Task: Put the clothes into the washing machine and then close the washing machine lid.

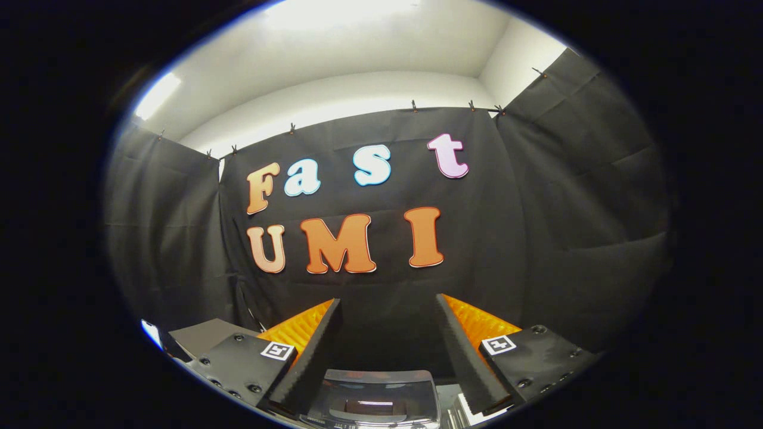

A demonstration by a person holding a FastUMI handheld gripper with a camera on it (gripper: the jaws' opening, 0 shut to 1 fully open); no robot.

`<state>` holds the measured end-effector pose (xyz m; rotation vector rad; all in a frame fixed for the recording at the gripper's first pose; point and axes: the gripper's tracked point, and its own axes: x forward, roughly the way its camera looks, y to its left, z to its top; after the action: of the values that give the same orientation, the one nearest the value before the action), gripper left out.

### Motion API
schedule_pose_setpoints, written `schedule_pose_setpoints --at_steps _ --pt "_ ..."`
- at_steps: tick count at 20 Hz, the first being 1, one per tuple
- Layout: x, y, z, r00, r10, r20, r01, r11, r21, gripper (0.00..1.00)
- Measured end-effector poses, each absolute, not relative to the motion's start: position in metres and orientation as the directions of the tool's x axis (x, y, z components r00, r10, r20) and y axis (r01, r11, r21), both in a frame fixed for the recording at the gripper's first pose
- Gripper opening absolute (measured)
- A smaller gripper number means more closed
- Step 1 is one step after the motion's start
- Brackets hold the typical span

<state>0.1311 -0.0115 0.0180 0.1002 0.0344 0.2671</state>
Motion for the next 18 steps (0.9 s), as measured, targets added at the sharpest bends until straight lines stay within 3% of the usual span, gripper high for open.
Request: schedule_pose_setpoints --at_steps 18 --pt "0.141 -0.013 0.002 0.964 0.263 -0.034 -0.256 0.957 0.14 0.98"
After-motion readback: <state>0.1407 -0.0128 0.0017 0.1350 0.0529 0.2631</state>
